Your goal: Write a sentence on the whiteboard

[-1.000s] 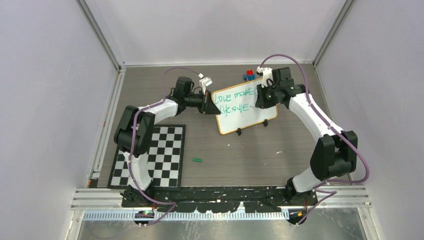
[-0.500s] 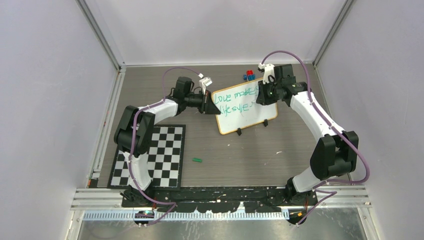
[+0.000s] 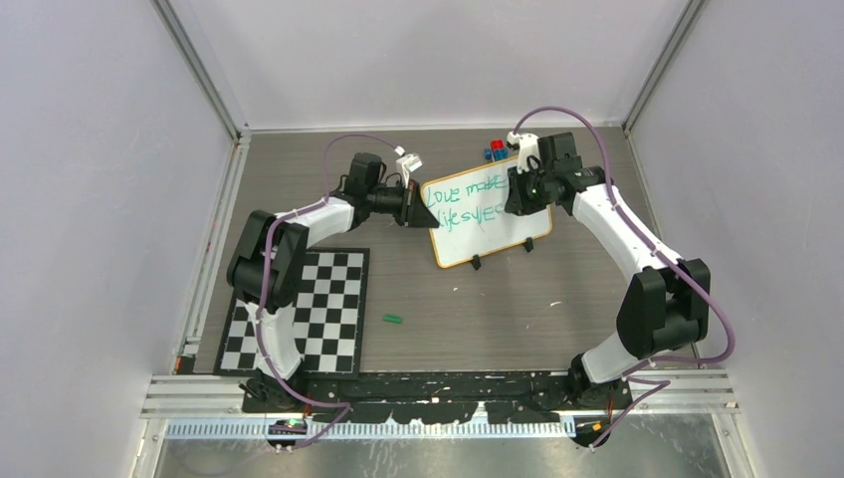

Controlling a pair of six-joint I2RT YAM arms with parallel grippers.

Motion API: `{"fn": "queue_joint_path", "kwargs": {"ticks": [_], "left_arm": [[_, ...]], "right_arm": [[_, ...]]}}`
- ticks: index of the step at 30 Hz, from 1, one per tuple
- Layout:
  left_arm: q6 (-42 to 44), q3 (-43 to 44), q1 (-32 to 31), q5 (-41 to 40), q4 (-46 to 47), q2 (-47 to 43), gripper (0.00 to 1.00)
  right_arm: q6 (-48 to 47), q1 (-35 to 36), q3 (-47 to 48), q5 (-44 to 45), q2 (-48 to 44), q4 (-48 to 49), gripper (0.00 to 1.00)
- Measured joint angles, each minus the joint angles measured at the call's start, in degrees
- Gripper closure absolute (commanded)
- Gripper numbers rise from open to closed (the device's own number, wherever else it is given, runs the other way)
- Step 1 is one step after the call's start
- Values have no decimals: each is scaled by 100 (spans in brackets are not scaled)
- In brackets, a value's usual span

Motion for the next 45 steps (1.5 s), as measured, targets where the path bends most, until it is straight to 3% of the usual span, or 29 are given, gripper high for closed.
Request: {"fn": "queue_joint_path", "kwargs": {"ticks": [45], "left_arm": [[-7,-39,0,13,83,0,100]], "right_arm": [[-170,-286,-129,50,-76,44,100]]}}
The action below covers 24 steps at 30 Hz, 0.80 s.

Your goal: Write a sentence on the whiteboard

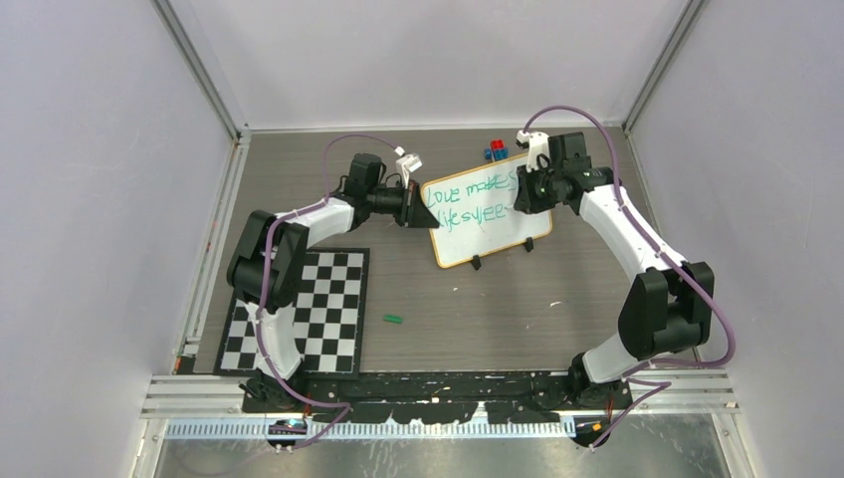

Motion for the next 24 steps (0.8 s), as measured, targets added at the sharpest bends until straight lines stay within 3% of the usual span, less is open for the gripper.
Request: {"fn": "queue_joint_path", "kwargs": {"ticks": [24], "left_arm": [[0,0,0,4,0,0,100]], "right_arm": [[-76,-363,192,-225,-2,-92,100]]}}
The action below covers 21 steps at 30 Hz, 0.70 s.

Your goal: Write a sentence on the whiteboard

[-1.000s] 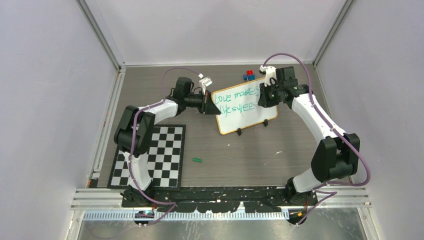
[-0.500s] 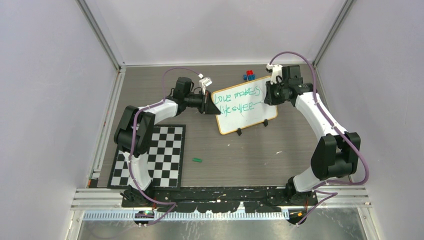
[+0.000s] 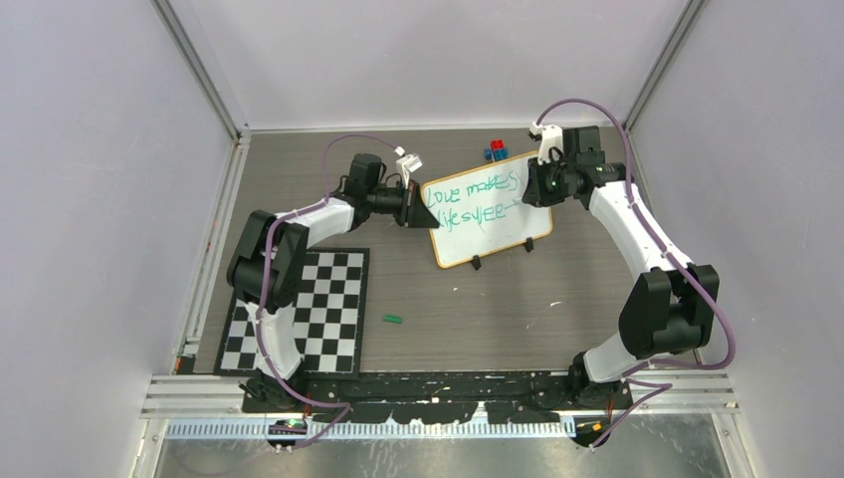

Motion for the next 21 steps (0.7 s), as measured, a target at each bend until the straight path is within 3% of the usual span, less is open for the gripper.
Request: {"fn": "queue_joint_path", "kwargs": {"ticks": [21], "left_arm": [[7,0,0,2,-4,0,100]], "right_arm": [[4,39,79,-70,162,15,100]]}}
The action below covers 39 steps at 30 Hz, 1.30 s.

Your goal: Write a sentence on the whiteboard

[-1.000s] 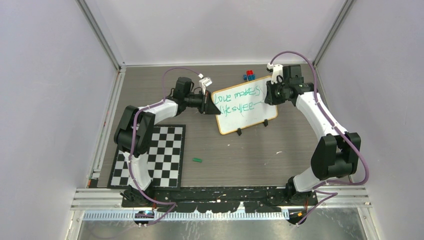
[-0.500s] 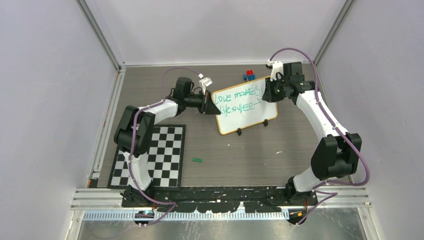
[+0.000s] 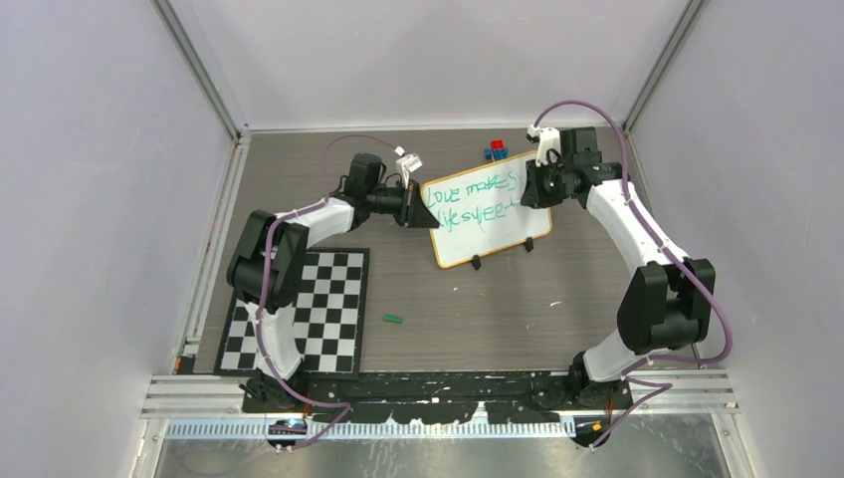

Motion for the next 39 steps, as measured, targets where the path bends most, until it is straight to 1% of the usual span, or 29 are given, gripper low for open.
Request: {"fn": "queue_joint_path", "kwargs": {"ticks": [8,15,26,39], "left_arm": [[-2,0,0,2,2,0,100],[2,0,0,4,2,0,100],[13,0,0,4,2,0,100],[20,0,0,2,2,0,100]], "right_arm": [[-11,0,-319,4,-11,-74,100],[-85,4,-319,61,-13,-79,100],[-203,13,-221,415,-24,-160,100],[-227,9,-79,448,-140,-251,100]]}}
